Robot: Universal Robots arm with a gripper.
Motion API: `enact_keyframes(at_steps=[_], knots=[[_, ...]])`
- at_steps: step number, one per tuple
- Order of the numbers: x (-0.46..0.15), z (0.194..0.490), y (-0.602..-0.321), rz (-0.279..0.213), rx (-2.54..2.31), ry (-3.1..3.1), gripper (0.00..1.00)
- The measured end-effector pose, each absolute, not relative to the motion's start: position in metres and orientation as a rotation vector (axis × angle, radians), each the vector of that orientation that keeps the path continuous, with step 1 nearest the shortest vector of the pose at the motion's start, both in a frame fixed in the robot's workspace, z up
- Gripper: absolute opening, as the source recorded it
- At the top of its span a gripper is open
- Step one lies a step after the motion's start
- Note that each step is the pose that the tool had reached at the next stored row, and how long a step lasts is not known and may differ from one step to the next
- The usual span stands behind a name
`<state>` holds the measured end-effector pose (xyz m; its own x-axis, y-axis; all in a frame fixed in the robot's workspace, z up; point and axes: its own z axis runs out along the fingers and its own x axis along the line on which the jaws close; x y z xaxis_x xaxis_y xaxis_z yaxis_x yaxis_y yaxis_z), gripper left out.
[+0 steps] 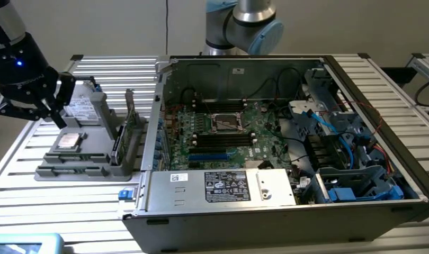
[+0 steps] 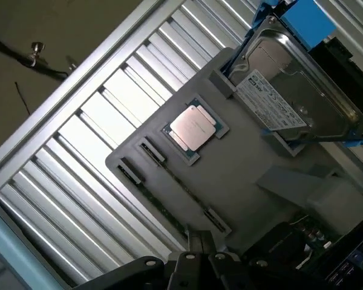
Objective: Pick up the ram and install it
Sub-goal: 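Pick up the ram and move it above insertion slot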
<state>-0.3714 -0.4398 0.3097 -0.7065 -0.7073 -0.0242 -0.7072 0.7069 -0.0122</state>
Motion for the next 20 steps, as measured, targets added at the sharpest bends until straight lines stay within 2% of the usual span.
enact_keyframes(at_steps=[20], knots=[[-0.3714, 0.3076, -0.4398, 0.004, -1.692, 2.615, 0.11]])
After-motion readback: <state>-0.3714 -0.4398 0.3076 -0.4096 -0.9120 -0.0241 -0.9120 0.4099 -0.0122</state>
